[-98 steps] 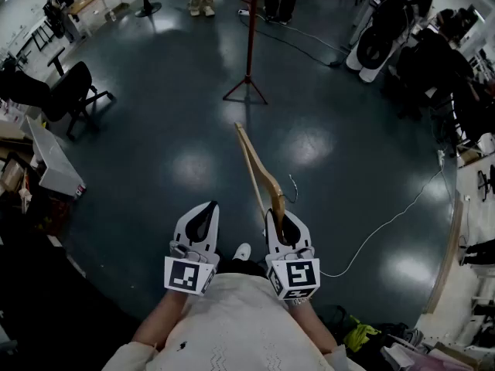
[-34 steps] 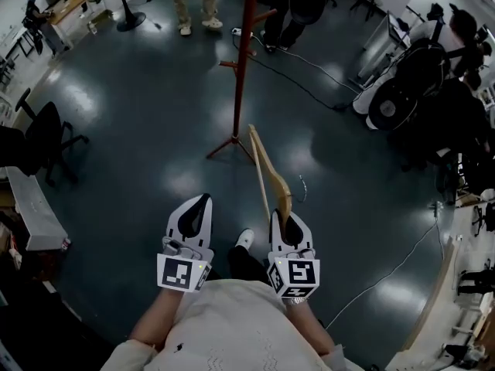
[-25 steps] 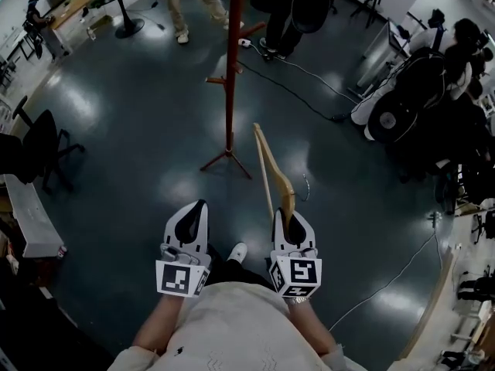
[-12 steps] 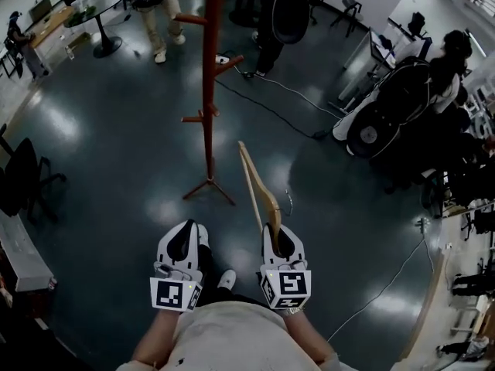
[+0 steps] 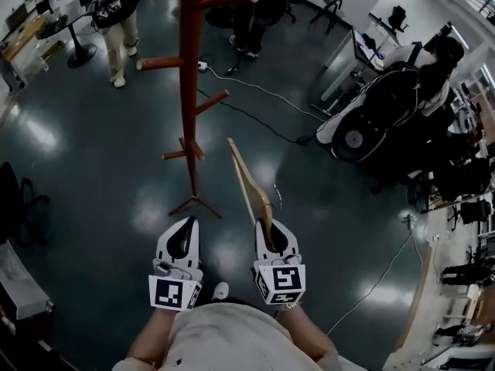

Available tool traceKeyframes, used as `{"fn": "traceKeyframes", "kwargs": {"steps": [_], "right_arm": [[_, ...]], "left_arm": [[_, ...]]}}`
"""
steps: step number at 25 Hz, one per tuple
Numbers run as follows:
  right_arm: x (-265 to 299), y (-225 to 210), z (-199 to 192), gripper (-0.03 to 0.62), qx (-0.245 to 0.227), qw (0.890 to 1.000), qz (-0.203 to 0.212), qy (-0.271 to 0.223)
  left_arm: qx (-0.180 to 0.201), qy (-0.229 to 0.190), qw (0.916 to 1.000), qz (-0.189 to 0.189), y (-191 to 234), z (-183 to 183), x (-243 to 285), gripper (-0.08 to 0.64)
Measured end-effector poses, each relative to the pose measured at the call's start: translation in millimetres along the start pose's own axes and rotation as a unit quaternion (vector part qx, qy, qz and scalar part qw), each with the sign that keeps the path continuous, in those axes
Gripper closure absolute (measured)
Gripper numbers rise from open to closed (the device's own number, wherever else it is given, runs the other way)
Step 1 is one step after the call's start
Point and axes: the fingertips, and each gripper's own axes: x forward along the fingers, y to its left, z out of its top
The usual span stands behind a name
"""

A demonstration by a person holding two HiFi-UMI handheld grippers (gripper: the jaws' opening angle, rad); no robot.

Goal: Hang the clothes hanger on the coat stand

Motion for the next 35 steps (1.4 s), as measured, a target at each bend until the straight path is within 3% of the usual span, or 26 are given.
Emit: {"fn": "traceKeyframes", "kwargs": {"steps": [11,18,22,27,30,35], "right_arm": [[107.8,24.6,47.1,0.523,-0.015,1.000,0.010,0.002],[165.1,41.8,63.7,0.523,-0.033,0.999,0.010,0.013],[185.3,45.8,65.9,0.523,-0.044,0.999,0.003,0.017],[211.5,49.1,72.0,0.523,-0.057,0.998,0.005,0.014],[224.0,46.5,70.4,0.523,-0.072,0.997,0.005,0.020],[240.1,47.5,67.4,0.523,-0.068,0.997,0.008,0.030]], "left_arm": [[-0.003,0.022,0.9997,0.006,87.8,5.9,51.2,0.548],[-0.027,-0.003,0.9996,-0.006,123.9,26.5,91.4,0.548],[-0.040,-0.006,0.9991,-0.013,133.2,28.5,99.3,0.548],[-0.010,-0.001,0.9993,-0.037,139.4,26.5,105.5,0.548],[-0.028,-0.008,0.9991,-0.030,141.7,34.1,114.1,0.548],[-0.027,-0.001,0.9989,-0.038,146.3,33.0,118.0,0.548]]}}
